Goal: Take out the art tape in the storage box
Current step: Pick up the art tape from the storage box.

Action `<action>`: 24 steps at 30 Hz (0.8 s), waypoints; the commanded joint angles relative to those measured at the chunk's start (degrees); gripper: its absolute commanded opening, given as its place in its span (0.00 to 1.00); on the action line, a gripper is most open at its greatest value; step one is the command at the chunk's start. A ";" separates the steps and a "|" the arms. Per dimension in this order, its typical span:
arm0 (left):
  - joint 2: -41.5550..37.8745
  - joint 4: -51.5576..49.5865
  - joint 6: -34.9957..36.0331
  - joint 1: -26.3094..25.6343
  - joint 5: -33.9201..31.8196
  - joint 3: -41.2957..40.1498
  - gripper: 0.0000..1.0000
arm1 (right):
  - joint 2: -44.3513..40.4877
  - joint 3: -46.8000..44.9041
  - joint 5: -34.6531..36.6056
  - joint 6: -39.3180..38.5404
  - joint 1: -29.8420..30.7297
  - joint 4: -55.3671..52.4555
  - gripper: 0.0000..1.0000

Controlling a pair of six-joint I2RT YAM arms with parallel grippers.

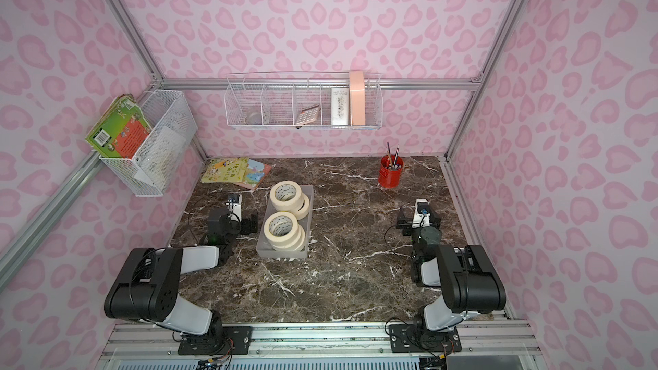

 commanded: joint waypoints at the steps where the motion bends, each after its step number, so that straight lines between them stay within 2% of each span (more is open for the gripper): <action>1: -0.05 0.66 0.17 0.02 0.08 0.26 0.98 | -0.04 -0.05 0.36 -0.36 0.12 0.49 1.00; 7: -0.08 0.39 0.03 0.11 0.31 0.44 0.98 | -0.15 0.35 -1.87 0.62 -1.15 -0.36 1.00; 10: -0.37 0.81 0.12 0.05 0.27 0.09 0.97 | -0.43 0.27 0.26 0.14 -0.46 -0.15 1.00; 13: -1.12 3.08 2.34 0.02 0.70 0.49 0.97 | -4.64 2.75 5.12 -1.21 2.06 -7.96 1.00; 16: -6.47 -18.14 0.97 -0.38 -0.47 8.88 0.97 | -8.91 6.23 10.46 -1.25 3.89 -17.70 1.00; 21: -14.28 -31.72 1.80 -3.60 -9.87 18.62 0.98 | -14.15 18.08 17.63 -1.21 10.34 -42.16 1.00; 24: -15.44 -44.23 2.14 -4.77 -7.76 28.08 0.95 | -15.95 25.27 17.82 3.81 12.36 -54.93 1.00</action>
